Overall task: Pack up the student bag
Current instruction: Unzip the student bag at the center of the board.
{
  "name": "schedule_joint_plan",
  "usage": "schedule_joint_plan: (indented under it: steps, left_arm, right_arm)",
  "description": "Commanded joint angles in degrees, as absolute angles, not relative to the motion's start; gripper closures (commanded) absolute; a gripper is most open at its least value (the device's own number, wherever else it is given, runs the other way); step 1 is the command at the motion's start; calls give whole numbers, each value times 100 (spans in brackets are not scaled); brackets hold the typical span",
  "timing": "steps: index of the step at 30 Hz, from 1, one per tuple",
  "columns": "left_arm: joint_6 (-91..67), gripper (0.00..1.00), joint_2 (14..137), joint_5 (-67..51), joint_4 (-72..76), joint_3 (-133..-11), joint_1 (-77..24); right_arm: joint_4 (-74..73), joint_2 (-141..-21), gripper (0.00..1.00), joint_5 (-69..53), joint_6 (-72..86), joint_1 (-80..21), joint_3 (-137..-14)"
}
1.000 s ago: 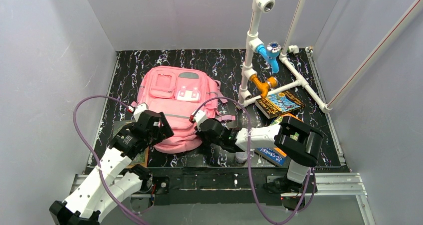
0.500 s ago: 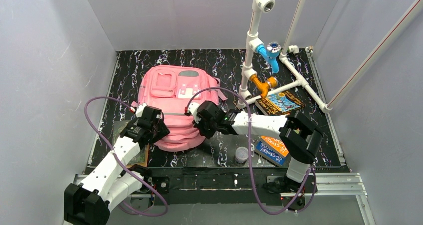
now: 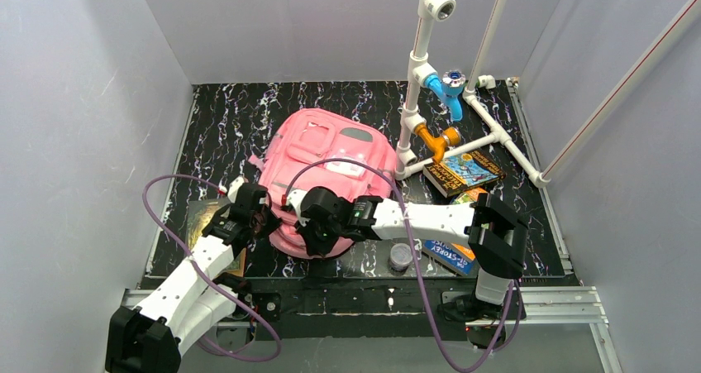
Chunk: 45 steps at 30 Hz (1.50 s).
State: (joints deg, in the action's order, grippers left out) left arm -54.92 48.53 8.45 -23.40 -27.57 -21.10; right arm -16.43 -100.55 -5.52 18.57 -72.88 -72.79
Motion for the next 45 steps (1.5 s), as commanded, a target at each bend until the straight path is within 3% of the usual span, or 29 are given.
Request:
schedule_joint_plan:
  steps: [1, 9, 16, 22, 28, 36, 40, 45]
  left_arm:
    - [-5428, 100, 4354, 560, -1751, -2827, -2154]
    - [-5205, 100, 2258, 1222, -2735, -2579, -2178]
    - [-5675, 100, 1566, 843, -2763, -2670, -2188]
    - [-5543, 100, 1189, 1363, -2706, -2710, -2199]
    - [-6031, 100, 2235, 443, -2418, -2795, -2201]
    - [-5814, 100, 4266, -1318, -992, -3053, -2343]
    - [-5810, 100, 5003, -1307, -923, -3425, -2630]
    - [-6195, 100, 5360, -657, -352, -3416, -2651]
  right_arm:
    - [-493, -9727, 99, -833, 2841, -6973, -7194]
    - [-1034, -10149, 99, -580, 2110, -6299, -7420]
    - [-1571, -11070, 99, -426, 1624, -6162, -9032]
    - [-2270, -11944, 99, -282, 1258, -6082, -10739]
    - [-2825, -12372, 99, 340, 896, -5940, -11672]
    - [-3147, -12177, 99, 1076, 691, -5522, -11344]
    - [-3465, -11943, 99, 1243, 709, -5524, -11242]
    - [-3420, -11318, 99, 1211, 1370, -5855, -10254]
